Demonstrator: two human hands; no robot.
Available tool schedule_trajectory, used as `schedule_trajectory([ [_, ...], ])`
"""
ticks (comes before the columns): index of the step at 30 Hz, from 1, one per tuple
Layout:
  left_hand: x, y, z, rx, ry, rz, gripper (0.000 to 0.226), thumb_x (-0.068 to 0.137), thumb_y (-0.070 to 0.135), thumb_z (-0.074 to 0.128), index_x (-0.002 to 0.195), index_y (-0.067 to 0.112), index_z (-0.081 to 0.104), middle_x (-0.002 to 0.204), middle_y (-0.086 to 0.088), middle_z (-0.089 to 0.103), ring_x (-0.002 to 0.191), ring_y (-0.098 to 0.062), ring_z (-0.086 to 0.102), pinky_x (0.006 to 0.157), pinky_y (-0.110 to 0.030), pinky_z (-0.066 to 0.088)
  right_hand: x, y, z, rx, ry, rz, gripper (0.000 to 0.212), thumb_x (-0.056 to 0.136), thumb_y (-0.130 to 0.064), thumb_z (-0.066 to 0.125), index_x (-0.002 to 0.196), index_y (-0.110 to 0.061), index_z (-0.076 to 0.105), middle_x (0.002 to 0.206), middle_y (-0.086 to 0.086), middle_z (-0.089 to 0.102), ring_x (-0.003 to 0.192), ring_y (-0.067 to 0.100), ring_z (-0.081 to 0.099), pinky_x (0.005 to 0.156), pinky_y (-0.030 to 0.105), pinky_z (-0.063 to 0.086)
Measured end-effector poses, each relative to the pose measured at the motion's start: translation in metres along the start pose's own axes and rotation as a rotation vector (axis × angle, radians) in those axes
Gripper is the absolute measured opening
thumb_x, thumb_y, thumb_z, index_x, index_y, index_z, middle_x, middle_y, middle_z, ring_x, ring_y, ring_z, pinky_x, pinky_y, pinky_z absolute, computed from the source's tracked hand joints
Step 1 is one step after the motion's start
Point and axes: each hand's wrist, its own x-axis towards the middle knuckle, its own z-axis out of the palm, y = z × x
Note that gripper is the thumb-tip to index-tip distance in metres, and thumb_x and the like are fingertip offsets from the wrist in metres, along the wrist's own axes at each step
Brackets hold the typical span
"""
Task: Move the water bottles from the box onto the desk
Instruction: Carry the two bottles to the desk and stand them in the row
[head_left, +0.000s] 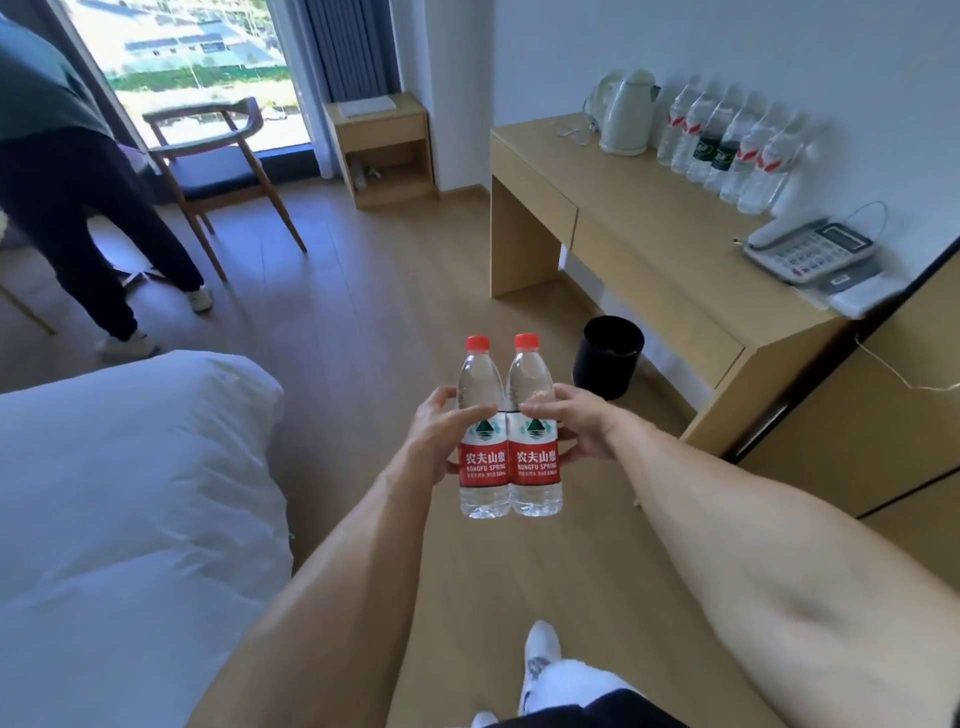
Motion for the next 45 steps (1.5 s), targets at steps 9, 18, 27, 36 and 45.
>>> schedule_trajectory([
  [9, 0.133, 0.067, 0.008, 0.057, -0.016, -0.001, 0.047, 0.078, 0.030, 0.086, 0.114, 0.033, 0.055, 0.104, -0.009, 0.073, 0.088, -0.027, 0.075, 0.077, -0.055, 0.060, 0.123, -0.056, -0.047, 0.050, 0.020, 0.008, 0.046, 0.079, -0.034, 0.083, 0.117, -0.022, 0.061, 0.108, 0.006, 0.074, 0.099, 0.029, 0.071, 0.079, 0.054, 0.059],
  [18, 0.263, 0.164, 0.045, 0.128, -0.063, -0.014, 0.056, 0.079, 0.032, 0.084, 0.126, 0.030, 0.053, 0.110, -0.008, 0.072, 0.091, -0.028, 0.074, 0.081, -0.056, 0.059, 0.231, -0.129, -0.129, 0.111, 0.049, 0.003, 0.047, 0.080, -0.036, 0.081, 0.120, -0.025, 0.061, 0.110, 0.005, 0.074, 0.102, 0.030, 0.070, 0.087, 0.059, 0.055],
  [27, 0.354, 0.230, 0.108, 0.221, -0.194, 0.007, 0.055, 0.079, 0.034, 0.084, 0.125, 0.031, 0.056, 0.109, -0.006, 0.073, 0.092, -0.026, 0.074, 0.079, -0.054, 0.060, 0.279, -0.165, -0.210, 0.195, 0.156, 0.000, 0.050, 0.080, -0.037, 0.080, 0.124, -0.025, 0.059, 0.115, 0.008, 0.072, 0.103, 0.031, 0.069, 0.077, 0.050, 0.058],
  [36, 0.445, 0.279, 0.164, 0.308, -0.411, 0.052, 0.045, 0.078, 0.036, 0.083, 0.117, 0.032, 0.061, 0.106, -0.002, 0.075, 0.086, -0.021, 0.076, 0.070, -0.047, 0.062, 0.314, -0.191, -0.271, 0.280, 0.387, 0.035, 0.048, 0.083, -0.035, 0.078, 0.123, -0.018, 0.058, 0.116, 0.010, 0.068, 0.103, 0.032, 0.066, 0.085, 0.054, 0.057],
  [45, 0.555, 0.369, 0.167, 0.352, -0.631, 0.035, 0.054, 0.078, 0.032, 0.085, 0.123, 0.030, 0.056, 0.104, -0.012, 0.075, 0.083, -0.030, 0.077, 0.076, -0.055, 0.062, 0.385, -0.264, -0.293, 0.333, 0.558, 0.058, 0.046, 0.085, -0.037, 0.076, 0.123, -0.020, 0.057, 0.116, 0.008, 0.069, 0.105, 0.029, 0.067, 0.088, 0.057, 0.056],
])
